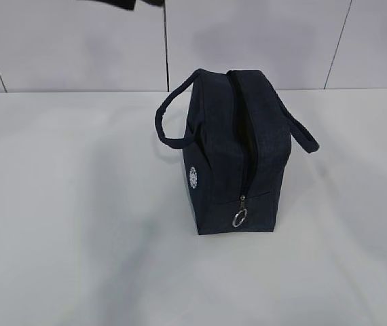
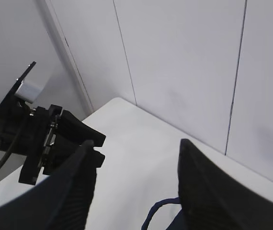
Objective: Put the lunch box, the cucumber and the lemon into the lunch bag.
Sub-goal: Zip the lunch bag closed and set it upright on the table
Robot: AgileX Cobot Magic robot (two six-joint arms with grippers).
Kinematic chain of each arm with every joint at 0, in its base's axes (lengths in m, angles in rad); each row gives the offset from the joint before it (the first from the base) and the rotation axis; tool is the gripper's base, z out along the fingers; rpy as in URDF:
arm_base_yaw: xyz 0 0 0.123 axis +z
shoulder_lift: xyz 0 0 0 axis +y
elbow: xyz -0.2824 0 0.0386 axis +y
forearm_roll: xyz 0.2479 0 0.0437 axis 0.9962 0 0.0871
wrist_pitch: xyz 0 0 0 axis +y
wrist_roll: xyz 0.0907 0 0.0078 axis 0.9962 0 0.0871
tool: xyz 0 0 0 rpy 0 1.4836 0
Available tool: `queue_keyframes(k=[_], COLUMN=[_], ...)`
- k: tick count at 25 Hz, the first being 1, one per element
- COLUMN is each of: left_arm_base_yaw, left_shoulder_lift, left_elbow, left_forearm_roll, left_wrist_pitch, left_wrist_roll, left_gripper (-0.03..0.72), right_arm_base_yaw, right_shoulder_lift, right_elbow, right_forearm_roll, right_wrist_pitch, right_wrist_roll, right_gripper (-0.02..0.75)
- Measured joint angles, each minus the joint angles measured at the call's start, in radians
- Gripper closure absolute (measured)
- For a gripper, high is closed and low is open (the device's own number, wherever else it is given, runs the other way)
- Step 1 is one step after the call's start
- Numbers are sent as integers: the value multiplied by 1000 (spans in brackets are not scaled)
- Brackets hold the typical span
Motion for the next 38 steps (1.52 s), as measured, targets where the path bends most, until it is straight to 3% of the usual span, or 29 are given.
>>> queue_keyframes(k=[6,17,22,28,32,38], left_arm_base_yaw=[0,-2,-23,-109,-152,-161], left_shoulder_lift=[-137,-245,-286,-381,-445,-538], left_elbow=[0,0,41,161,272,487], left_forearm_roll=[106,142,150,160,194,205], left_wrist_pitch=[-34,84,151,61,-1,-71], left_wrist_roll=[8,11,20,34,38,38], left_gripper=[325,326,326,335,364,372], right_arm_base_yaw=[0,0,0,0,0,0], right_shoulder_lift=[-193,-542,-751,-1019,-1155,-1251], right_elbow=[-7,38,301,698,925,1190], right_forearm_roll=[-37,-294,-328,-377,-391,-382], right_wrist_pitch=[-20,-13,-92,-268,-304,-304], right_wrist_roll=[-42,33,37,39,39,41], right_gripper=[321,328,328,329,328,329])
